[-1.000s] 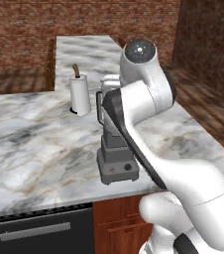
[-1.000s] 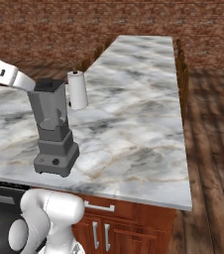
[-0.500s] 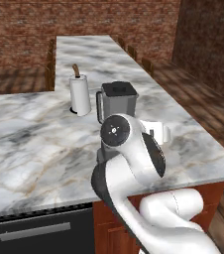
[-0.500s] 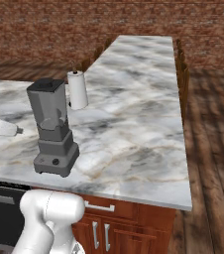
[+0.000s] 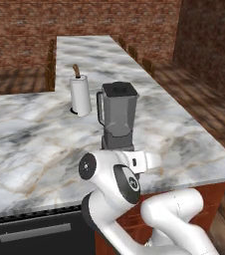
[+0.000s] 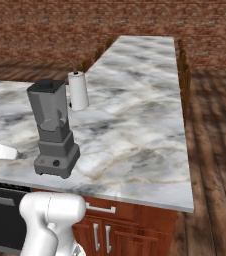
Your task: Open the blender lid, put the tangerine in the blender, close the lid, and start the blender.
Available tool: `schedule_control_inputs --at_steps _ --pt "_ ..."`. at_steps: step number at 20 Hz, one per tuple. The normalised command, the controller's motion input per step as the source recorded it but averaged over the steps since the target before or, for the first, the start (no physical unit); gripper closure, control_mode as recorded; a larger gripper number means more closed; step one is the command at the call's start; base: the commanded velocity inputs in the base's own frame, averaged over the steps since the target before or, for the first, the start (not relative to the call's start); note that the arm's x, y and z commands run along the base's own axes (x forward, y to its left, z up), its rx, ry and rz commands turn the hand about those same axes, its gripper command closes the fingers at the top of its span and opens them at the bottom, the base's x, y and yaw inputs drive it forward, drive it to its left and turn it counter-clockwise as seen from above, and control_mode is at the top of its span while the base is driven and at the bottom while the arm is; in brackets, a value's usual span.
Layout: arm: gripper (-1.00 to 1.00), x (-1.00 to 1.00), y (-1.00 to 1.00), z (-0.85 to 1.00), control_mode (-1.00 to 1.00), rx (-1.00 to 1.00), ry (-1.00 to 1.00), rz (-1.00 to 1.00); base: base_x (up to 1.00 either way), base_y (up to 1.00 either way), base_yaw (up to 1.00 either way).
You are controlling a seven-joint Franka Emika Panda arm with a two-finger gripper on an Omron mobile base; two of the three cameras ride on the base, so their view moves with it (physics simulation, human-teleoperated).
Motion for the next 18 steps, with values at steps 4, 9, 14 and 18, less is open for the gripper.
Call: schedule_control_inputs --at_steps 4,9,14,18 --pt "-1.0 0.18 0.0 -0.09 -1.0 -0.04 0.32 -0.06 0.0 0.0 0.0" --pt "-1.0 0.15 0.06 -0.08 -1.0 0.0 0.21 -0.01 0.0 0.0 0.0" --pt "-1.0 0.01 0.31 -0.24 -1.0 0.0 0.02 0.0 0.0 0.0 0.0" --pt "-1.0 0.01 0.14 -0.23 -1.0 0.0 0.0 0.0 0.0 0.0 0.0"
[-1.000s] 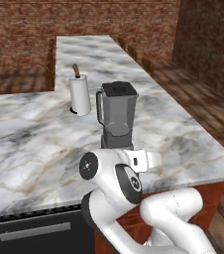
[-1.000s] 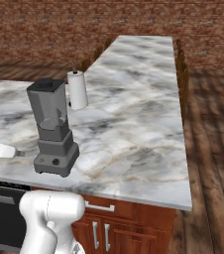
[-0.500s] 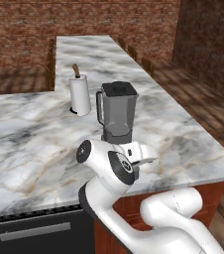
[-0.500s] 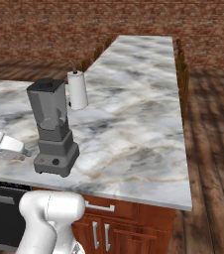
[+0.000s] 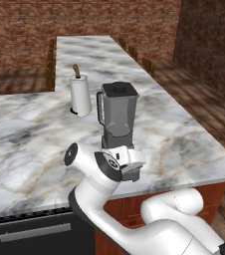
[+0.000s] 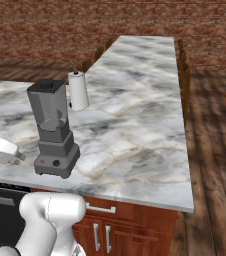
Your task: Open the blender lid, put the tangerine in the blender, close the lid, and start the blender.
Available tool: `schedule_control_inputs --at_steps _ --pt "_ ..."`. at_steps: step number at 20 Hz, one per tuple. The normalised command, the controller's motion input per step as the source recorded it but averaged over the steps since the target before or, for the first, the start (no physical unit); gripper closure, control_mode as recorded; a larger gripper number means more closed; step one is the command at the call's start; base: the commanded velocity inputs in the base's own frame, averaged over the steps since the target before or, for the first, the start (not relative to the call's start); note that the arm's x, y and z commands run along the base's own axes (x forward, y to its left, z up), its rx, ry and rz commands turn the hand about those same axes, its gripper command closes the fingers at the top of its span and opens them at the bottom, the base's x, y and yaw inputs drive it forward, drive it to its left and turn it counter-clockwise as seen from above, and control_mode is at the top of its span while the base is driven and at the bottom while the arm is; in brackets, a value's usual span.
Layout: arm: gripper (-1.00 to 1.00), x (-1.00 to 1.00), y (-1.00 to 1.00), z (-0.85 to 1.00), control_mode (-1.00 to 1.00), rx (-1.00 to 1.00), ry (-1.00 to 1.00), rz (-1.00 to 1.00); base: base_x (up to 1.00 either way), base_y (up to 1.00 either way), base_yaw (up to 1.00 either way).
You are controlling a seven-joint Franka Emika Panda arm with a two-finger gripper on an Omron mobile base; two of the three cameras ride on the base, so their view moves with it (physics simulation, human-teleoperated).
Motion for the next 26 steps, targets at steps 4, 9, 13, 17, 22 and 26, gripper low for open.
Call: schedule_control_inputs --at_steps 4,9,13,17,22,26 --pt "-1.0 0.0 0.0 0.0 -1.0 0.0 -0.06 -0.01 0.0 0.0 0.0" --pt "-1.0 0.01 -0.01 0.0 -1.0 0.0 -0.01 -0.03 0.0 0.0 0.0" --pt "-1.0 0.02 -0.06 0.0 -1.0 0.0 0.0 0.0 0.0 0.0 0.0" --pt "-1.0 0.07 -0.13 0.0 -1.0 0.0 0.0 0.0 0.0 0.0 0.0" --pt "-1.0 0.02 -0.15 0.0 -1.0 0.0 -0.01 0.0 0.0 0.0 0.0" --pt "-1.0 0.0 -0.1 -0.02 -1.0 0.0 -0.01 0.0 0.0 0.0 0.0"
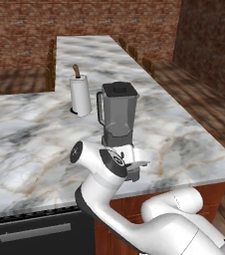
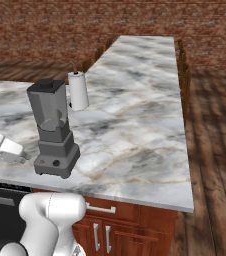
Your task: Open the blender lid, put the tangerine in the blender, close the lid, and start the blender.
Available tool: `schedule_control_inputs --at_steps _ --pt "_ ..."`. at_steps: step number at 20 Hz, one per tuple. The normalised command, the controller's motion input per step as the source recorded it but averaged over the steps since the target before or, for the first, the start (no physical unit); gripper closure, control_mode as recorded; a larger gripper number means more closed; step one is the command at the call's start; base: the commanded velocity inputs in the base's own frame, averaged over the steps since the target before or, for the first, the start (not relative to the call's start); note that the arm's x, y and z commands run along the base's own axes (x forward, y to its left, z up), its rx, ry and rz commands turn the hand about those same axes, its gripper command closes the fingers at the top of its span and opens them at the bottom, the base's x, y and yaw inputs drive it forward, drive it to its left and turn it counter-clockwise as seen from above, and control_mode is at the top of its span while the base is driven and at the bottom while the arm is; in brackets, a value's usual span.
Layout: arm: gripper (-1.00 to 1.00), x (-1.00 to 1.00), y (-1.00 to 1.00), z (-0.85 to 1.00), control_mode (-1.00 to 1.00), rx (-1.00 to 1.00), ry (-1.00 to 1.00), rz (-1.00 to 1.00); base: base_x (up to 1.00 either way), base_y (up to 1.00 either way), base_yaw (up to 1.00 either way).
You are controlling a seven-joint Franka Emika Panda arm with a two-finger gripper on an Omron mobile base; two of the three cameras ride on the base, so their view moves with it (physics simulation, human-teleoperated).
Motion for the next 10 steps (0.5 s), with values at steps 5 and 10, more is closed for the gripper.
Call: schedule_control_inputs --at_steps 5,10 --pt "-1.0 0.0 -0.03 -0.03 -1.0 0.0 0.0 0.0 0.0 0.0 0.0" --pt "-1.0 0.02 0.0 -0.05 -1.0 0.0 0.0 0.0 0.0 0.0 0.0"
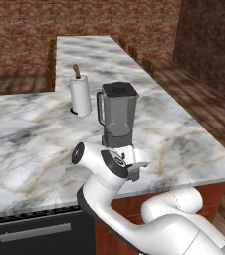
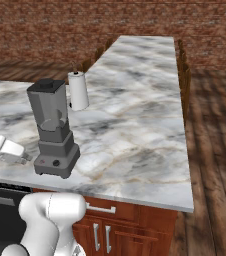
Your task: Open the blender lid, put the tangerine in the blender, close the lid, and start the blender.
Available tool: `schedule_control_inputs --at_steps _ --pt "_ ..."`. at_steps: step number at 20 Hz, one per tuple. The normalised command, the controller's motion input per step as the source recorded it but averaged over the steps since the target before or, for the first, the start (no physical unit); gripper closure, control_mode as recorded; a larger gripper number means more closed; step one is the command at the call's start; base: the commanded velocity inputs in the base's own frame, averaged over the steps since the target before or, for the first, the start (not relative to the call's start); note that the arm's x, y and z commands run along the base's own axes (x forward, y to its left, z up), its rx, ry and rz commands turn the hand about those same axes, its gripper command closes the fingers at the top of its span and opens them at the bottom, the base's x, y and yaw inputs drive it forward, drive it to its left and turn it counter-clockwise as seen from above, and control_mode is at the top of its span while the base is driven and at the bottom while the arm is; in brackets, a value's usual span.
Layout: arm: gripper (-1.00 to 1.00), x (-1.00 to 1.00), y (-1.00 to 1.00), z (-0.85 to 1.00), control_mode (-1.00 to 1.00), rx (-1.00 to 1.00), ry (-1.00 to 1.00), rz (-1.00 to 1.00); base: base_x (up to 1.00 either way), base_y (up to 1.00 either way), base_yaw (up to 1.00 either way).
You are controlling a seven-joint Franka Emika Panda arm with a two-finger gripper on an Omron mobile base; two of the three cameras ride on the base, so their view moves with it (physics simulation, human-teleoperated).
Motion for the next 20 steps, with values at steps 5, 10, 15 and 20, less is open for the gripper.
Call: schedule_control_inputs --at_steps 5,10,15,20 --pt "-1.0 0.12 0.0 -0.05 -1.0 0.0 0.0 0.01 0.0 0.0 0.0" --pt "-1.0 0.16 0.0 -0.03 -1.0 0.0 0.0 0.01 0.0 0.0 0.0" --pt "-1.0 0.16 0.0 -0.14 -1.0 0.0 0.0 0.02 0.0 0.0 0.0" --pt "-1.0 0.18 0.0 -0.22 -1.0 0.0 0.0 0.02 0.0 0.0 0.0"
